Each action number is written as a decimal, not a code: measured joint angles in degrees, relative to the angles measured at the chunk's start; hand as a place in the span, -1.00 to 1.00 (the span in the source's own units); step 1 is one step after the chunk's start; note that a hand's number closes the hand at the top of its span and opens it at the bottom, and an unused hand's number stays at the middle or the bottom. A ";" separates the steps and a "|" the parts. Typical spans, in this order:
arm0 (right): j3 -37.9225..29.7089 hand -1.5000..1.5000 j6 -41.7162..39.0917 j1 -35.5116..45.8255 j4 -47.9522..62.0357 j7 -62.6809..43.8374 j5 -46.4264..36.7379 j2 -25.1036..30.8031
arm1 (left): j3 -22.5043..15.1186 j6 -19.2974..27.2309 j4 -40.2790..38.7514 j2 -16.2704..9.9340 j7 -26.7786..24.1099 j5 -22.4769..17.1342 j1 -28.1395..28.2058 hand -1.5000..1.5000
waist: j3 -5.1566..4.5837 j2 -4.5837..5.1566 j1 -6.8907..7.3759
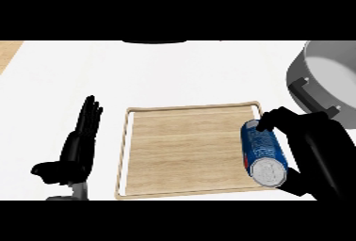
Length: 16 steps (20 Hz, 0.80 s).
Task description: Pick the can from the tray and place it in the pot
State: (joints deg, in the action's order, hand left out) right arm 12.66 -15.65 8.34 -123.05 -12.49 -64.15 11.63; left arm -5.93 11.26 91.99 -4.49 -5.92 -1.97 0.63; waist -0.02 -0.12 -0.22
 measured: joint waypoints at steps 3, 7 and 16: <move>-4.98 1.00 0.11 1.84 1.50 -0.29 1.00 0.58 | 0.15 -0.10 0.89 0.01 0.27 0.09 0.25 0.00 | 0.01 0.05 0.17; -11.08 1.00 0.93 4.55 5.31 0.22 2.17 1.89 | 1.26 -1.02 -1.12 -0.10 -0.79 -0.34 -0.62 0.00 | 0.01 0.12 0.25; -24.76 1.00 4.48 13.55 24.02 7.28 7.38 8.89 | 1.36 -1.50 -0.74 0.37 -0.23 0.10 -1.05 0.00 | 0.02 0.23 0.62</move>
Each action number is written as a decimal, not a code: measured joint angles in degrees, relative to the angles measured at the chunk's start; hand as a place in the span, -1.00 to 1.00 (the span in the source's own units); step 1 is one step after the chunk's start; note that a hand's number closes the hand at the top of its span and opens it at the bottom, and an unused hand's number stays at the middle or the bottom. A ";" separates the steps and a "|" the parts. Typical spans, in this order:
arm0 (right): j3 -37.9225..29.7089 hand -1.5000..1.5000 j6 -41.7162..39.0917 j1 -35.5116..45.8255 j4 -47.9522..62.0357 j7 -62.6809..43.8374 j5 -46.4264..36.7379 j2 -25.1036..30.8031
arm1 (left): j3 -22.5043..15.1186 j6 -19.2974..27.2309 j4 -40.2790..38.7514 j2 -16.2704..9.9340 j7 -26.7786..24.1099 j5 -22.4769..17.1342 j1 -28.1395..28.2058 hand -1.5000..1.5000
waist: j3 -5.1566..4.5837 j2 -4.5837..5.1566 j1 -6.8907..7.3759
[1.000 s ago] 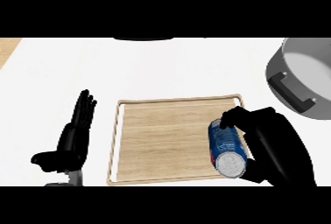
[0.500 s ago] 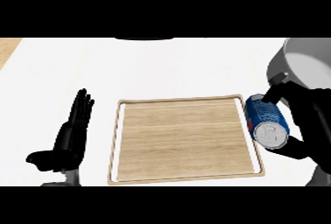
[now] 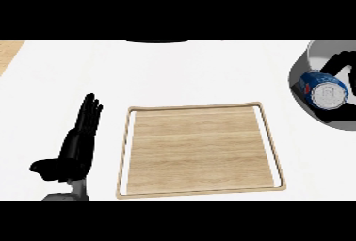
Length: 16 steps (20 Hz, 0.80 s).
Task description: Pick the can from the tray and place it in the pot
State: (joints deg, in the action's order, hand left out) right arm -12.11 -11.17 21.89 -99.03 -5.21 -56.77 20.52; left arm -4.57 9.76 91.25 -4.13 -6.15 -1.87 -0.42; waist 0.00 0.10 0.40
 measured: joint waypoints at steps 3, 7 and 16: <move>-4.05 1.00 2.31 2.77 8.19 4.35 1.64 3.54 | -0.16 0.00 0.70 0.06 0.48 0.27 0.37 0.00 | 0.03 0.03 0.12; -7.33 1.00 5.48 6.08 19.92 10.21 2.91 7.50 | 0.08 -0.17 -0.25 0.47 -0.26 0.33 0.23 0.00 | 0.02 0.08 0.20; -8.61 1.00 10.20 13.48 48.63 22.09 2.19 13.30 | 0.55 -1.35 -1.28 0.16 -1.64 0.35 0.09 0.00 | 0.05 0.31 0.87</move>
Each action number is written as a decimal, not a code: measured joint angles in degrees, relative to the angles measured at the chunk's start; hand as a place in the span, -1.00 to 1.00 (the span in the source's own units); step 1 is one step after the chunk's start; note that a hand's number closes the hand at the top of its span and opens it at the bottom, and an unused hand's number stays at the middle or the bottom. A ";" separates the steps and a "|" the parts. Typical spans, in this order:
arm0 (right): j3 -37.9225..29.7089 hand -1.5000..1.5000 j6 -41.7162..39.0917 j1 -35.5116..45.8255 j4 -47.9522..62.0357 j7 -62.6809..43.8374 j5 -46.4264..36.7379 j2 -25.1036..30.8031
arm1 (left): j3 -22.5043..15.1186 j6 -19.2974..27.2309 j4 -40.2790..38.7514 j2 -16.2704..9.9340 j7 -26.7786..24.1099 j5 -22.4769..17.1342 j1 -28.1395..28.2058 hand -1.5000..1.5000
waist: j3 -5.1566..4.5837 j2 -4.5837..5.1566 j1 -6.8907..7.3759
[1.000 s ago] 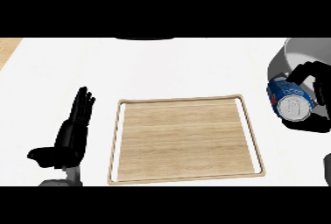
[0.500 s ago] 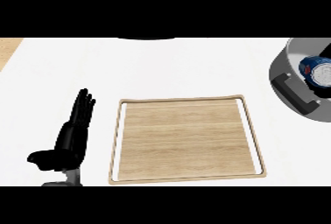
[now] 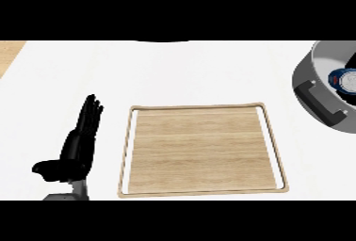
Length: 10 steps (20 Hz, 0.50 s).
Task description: Pick the can from the tray and place it in the pot
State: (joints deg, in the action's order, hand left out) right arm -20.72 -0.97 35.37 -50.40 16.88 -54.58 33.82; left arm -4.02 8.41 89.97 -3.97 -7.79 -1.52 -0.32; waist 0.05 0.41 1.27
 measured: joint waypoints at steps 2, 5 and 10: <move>-0.04 1.00 2.08 2.05 6.48 0.78 -1.23 0.60 | -0.02 -0.27 0.07 -0.13 0.80 -0.06 -0.83 0.00 | 0.02 0.13 0.35; -0.05 1.00 1.96 4.75 13.97 -0.47 -2.68 1.85 | -1.27 0.76 0.62 1.09 1.20 0.95 -0.63 0.00 | 0.03 0.20 0.65; -0.15 -1.00 1.86 7.63 24.81 -2.40 -4.84 3.57 | -1.45 0.46 0.68 1.31 0.80 0.89 -0.38 0.00 | 0.09 0.47 1.21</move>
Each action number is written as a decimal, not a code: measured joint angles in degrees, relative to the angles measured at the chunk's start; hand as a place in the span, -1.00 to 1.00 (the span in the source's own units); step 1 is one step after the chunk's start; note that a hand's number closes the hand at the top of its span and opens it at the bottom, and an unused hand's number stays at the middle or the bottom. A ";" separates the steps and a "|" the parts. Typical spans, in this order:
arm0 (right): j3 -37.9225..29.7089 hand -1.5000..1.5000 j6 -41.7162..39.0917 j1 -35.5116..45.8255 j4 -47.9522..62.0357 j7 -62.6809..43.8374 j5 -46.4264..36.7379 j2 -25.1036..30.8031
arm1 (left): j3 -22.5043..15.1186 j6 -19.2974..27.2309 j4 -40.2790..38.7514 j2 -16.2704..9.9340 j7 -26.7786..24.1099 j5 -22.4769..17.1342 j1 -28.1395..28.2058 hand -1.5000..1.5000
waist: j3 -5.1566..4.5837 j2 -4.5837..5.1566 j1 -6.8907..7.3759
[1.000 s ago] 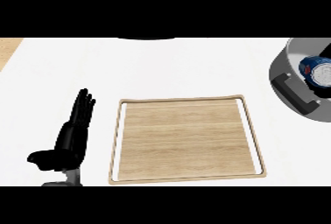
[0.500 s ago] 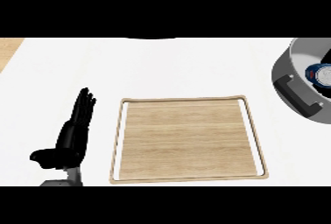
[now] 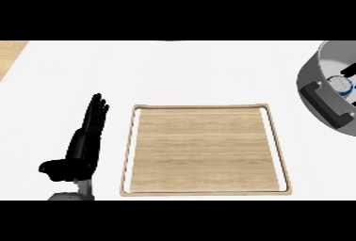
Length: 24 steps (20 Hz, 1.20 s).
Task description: Pick the can from the tray and place it in the pot
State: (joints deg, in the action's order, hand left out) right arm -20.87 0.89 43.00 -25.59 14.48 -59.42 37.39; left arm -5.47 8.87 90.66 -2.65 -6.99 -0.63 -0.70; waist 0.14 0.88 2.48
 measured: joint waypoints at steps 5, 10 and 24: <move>-4.53 -1.00 -2.08 1.90 5.03 7.79 5.28 0.44 | 0.07 0.09 -0.63 0.35 -0.10 0.02 -0.35 0.00 | -0.06 -0.05 -0.28; -14.32 -1.00 -4.81 4.14 6.58 13.94 16.13 0.19 | 0.97 -0.02 -0.86 -0.01 -0.31 -0.43 -0.46 0.00 | 0.09 -0.18 -0.83; -28.35 -1.00 -13.28 2.01 13.80 18.67 30.45 10.26 | -0.14 -0.10 -0.37 0.51 -0.52 0.45 -0.41 0.00 | 0.23 0.41 0.17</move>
State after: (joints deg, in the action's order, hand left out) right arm -49.21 -12.39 45.01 -11.79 33.15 -28.97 47.65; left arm -5.61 8.77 90.29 -2.14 -7.50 -0.17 -1.12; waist 0.36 1.29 2.65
